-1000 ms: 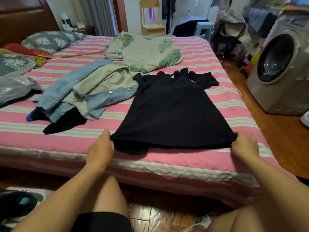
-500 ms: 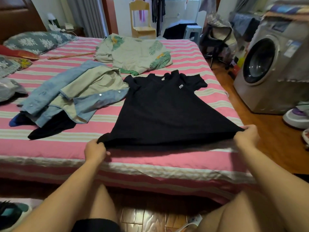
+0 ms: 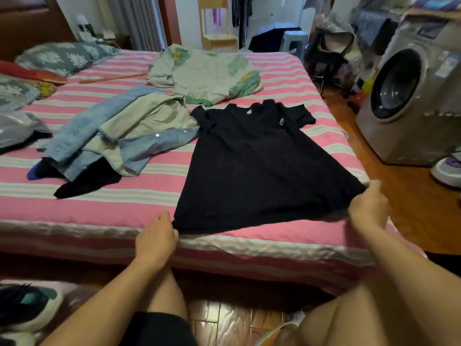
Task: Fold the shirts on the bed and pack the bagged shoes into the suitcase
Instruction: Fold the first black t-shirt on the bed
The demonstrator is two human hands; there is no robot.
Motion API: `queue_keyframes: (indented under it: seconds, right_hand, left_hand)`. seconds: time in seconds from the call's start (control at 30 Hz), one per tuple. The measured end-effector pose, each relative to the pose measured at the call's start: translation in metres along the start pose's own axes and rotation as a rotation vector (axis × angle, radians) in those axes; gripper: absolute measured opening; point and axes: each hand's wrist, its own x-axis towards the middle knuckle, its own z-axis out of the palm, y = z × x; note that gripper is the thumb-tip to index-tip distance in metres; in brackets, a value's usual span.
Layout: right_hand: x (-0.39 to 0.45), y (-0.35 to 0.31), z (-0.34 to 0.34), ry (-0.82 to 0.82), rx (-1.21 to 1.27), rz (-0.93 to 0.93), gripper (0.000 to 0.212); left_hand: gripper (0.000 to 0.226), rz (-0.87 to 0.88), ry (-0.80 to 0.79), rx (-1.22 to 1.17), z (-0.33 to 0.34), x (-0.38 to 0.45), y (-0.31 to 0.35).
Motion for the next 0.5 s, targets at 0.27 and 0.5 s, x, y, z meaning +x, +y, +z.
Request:
queue_keyframes:
  seconds: [0.27, 0.5]
  right_hand:
    - [0.002, 0.053, 0.002, -0.131, -0.447, -0.395, 0.031]
    - [0.004, 0.055, 0.015, -0.237, -0.62, -0.515, 0.057]
  left_hand:
    - [0.021, 0.403, -0.059, -0.031, 0.013, 0.015, -0.004]
    - [0.016, 0.533, 0.246, 0.056, 0.004, 0.014, -0.017]
